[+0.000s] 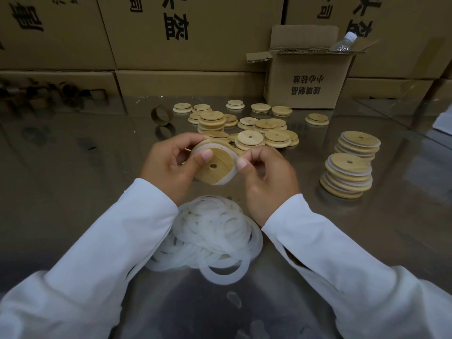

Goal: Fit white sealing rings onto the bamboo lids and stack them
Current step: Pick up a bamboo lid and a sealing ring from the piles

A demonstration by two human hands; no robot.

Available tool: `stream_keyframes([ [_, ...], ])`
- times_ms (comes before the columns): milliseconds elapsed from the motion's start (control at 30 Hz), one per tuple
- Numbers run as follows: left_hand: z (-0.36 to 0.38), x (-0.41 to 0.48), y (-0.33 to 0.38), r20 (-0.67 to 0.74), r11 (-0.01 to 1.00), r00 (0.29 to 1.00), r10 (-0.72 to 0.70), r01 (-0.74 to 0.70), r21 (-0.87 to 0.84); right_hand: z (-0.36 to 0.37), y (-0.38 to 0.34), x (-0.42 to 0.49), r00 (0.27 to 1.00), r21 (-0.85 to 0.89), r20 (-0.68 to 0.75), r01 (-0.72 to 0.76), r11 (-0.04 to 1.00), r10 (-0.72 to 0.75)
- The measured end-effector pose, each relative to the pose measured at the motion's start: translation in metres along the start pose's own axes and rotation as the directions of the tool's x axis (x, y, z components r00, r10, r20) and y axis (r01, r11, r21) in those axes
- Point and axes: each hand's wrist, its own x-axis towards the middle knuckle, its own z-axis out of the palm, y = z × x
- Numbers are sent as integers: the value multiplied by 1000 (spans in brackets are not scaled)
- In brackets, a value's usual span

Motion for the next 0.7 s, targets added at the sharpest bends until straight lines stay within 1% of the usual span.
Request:
stream_keyframes([
  [200,4,-2,0,-26,1000,999,-23,23,7,-1,3,0,999,78,-11,-50,996,51],
  [333,7,-2,2,-60,995,995,-80,76,-66,1,4,-1,996,144,-46,-70,987,77],
  [433,9,-2,2,-90,977,983,-157,141,-157,3,4,-2,993,109,-73,-87,990,95],
  [533,11,-3,0,-86,959,973,-215,193,-207,2,5,-2,991,68,-88,-92,993,98],
  [700,10,-3,-3,37,896,939,-343,339,-287,-1,6,0,991,-19,-98,-94,995,92],
])
